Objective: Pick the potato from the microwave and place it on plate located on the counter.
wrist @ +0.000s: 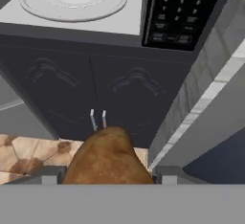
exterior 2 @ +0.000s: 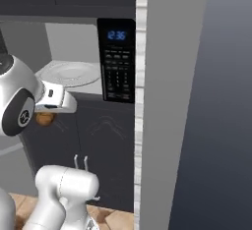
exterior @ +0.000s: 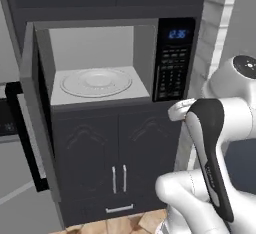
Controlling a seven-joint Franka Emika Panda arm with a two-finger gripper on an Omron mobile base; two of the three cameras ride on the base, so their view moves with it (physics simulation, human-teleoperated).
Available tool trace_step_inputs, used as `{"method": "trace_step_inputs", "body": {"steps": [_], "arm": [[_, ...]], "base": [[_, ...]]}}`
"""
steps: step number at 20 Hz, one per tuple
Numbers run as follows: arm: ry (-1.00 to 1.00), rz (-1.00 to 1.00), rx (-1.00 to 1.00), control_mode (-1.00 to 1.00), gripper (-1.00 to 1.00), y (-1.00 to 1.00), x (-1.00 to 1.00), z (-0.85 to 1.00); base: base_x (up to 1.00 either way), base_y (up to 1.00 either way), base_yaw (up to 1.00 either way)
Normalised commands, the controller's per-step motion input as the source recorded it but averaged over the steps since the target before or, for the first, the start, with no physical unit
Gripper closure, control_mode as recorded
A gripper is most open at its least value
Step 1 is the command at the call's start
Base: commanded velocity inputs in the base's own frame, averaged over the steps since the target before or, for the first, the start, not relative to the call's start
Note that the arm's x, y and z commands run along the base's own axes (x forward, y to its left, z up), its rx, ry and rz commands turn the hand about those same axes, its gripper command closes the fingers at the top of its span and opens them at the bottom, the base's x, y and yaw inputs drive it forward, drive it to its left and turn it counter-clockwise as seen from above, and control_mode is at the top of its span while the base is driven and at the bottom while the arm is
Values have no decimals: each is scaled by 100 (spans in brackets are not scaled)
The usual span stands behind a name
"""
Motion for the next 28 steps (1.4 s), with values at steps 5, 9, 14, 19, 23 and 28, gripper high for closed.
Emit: {"method": "trace_step_inputs", "body": {"steps": [5, 9, 14, 19, 23, 28], "arm": [[0, 0, 0, 100, 100, 0, 0, 0], [0, 0, 0, 100, 100, 0, 0, 0], [0, 0, 0, 100, 100, 0, 0, 0], [0, 0, 0, 100, 100, 0, 0, 0], [0, 0, 0, 100, 100, 0, 0, 0], [0, 0, 0, 100, 100, 0, 0, 0]], "base": [[-100, -65, -4], [-86, -22, -8], [-84, 2, 42], [-62, 0, 96], [-46, 0, 100], [-41, 0, 100]]}}
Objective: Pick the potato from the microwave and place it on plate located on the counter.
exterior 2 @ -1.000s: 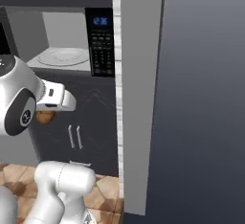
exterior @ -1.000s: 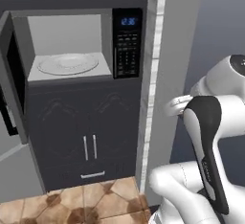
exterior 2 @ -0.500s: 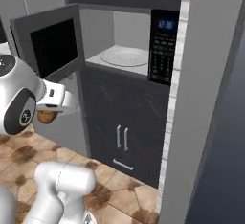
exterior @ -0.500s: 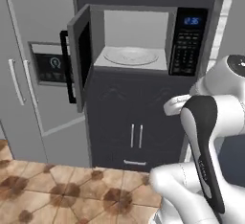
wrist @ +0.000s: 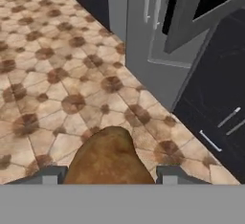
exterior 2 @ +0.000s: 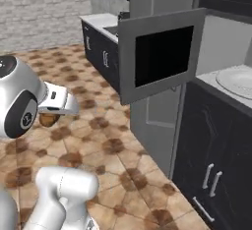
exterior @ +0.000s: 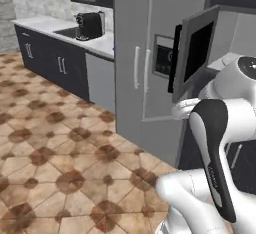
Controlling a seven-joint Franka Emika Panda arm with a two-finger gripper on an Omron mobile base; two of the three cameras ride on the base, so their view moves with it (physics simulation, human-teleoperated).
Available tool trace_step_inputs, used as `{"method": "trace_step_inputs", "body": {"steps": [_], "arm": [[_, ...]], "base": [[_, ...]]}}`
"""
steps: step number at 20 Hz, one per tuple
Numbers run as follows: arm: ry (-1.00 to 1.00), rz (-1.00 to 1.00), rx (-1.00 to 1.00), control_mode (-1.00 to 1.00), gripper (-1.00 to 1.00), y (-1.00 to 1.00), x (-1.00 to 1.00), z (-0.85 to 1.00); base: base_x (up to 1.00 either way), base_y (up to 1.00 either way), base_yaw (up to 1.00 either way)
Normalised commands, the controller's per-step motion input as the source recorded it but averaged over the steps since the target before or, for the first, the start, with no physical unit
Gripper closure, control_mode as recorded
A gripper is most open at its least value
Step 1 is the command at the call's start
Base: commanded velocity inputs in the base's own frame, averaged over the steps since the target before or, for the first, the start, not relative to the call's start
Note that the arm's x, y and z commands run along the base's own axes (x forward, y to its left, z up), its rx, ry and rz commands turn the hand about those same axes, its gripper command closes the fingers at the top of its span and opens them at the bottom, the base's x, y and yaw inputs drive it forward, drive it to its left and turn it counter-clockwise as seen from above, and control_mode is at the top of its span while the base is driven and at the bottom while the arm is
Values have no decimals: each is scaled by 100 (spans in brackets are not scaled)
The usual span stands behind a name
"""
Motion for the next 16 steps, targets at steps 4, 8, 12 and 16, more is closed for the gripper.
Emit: {"method": "trace_step_inputs", "body": {"steps": [4, 8, 12, 16], "arm": [[0, 0, 0, 100, 100, 0, 0, 0], [0, 0, 0, 100, 100, 0, 0, 0], [0, 0, 0, 100, 100, 0, 0, 0], [0, 0, 0, 100, 100, 0, 0, 0]], "base": [[-42, 0, 100], [-36, 0, 100], [-4, 0, 89], [22, 0, 46]]}}
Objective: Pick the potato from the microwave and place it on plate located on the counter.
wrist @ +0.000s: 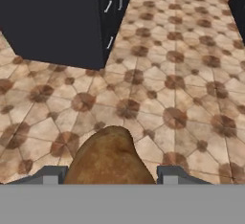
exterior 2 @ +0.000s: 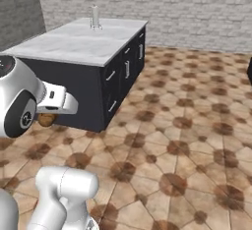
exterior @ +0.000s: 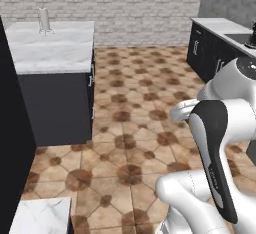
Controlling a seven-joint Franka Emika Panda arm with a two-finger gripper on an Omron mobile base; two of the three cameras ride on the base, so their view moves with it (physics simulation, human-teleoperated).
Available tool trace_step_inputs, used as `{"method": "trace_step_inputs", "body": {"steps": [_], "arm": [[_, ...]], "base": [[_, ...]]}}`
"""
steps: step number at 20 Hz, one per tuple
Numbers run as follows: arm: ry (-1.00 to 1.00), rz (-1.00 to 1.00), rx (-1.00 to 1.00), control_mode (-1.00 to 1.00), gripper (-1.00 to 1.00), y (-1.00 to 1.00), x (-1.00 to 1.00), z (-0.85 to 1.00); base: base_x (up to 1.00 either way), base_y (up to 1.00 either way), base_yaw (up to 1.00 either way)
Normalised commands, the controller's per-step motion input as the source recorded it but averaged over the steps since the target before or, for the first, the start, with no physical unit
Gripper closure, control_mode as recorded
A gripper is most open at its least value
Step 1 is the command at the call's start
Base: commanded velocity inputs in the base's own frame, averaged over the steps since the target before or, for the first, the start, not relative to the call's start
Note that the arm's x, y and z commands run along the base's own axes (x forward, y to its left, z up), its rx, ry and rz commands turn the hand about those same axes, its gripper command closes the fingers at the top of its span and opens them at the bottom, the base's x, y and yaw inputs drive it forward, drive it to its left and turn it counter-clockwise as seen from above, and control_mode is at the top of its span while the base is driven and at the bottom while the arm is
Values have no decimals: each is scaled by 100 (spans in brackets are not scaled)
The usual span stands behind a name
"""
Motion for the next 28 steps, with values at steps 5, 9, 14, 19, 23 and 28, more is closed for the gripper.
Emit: {"method": "trace_step_inputs", "body": {"steps": [5, 9, 14, 19, 23, 28], "arm": [[0, 0, 0, 100, 100, 0, 0, 0], [0, 0, 0, 100, 100, 0, 0, 0], [0, 0, 0, 100, 100, 0, 0, 0], [0, 0, 0, 100, 100, 0, 0, 0], [0, 0, 0, 100, 100, 0, 0, 0], [0, 0, 0, 100, 100, 0, 0, 0]], "base": [[70, -5, 9], [97, -33, 4], [100, -53, 0], [100, -75, 0], [100, -97, -11], [90, -73, -37]]}}
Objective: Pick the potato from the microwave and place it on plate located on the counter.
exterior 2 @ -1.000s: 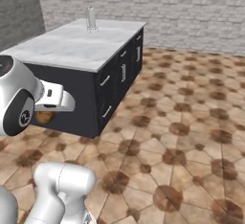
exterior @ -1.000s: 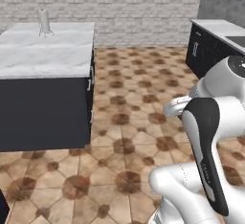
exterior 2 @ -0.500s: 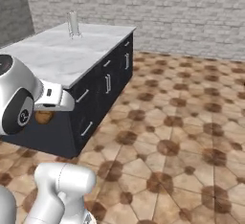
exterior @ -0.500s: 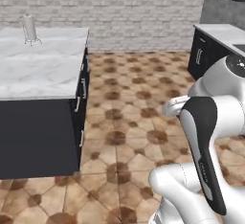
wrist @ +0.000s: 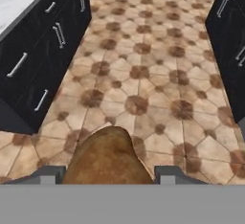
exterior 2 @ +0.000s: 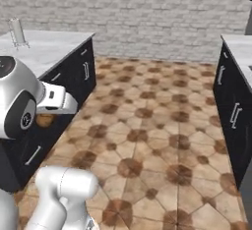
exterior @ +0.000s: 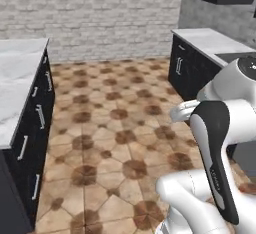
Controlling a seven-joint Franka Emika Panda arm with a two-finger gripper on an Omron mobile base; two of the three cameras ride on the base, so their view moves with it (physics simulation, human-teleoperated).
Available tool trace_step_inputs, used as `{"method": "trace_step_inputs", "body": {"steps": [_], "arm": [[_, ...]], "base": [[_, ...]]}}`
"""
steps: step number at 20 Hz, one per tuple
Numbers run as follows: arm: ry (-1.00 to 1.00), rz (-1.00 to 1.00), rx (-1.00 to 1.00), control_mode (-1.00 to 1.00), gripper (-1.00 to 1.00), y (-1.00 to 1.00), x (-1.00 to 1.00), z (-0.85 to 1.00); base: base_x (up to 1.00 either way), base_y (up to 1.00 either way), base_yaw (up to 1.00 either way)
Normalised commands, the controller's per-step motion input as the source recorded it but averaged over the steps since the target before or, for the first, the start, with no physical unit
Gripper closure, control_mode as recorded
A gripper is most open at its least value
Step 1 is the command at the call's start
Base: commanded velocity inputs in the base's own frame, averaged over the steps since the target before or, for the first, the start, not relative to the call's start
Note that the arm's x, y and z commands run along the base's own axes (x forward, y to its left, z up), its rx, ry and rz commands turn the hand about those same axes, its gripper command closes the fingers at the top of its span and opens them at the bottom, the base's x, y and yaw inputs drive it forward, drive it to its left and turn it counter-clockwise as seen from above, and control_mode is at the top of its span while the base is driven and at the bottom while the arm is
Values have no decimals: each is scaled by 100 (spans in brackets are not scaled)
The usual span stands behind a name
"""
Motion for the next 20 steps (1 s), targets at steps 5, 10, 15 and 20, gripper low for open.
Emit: {"method": "trace_step_inputs", "body": {"steps": [5, 10, 15, 20], "arm": [[0, 0, 0, 100, 100, 0, 0, 0], [0, 0, 0, 100, 100, 0, 0, 0], [0, 0, 0, 100, 100, 0, 0, 0], [0, 0, 0, 100, 100, 0, 0, 0]], "base": [[54, -9, -62], [39, 3, -71], [41, 21, -71], [63, 40, -64]]}}
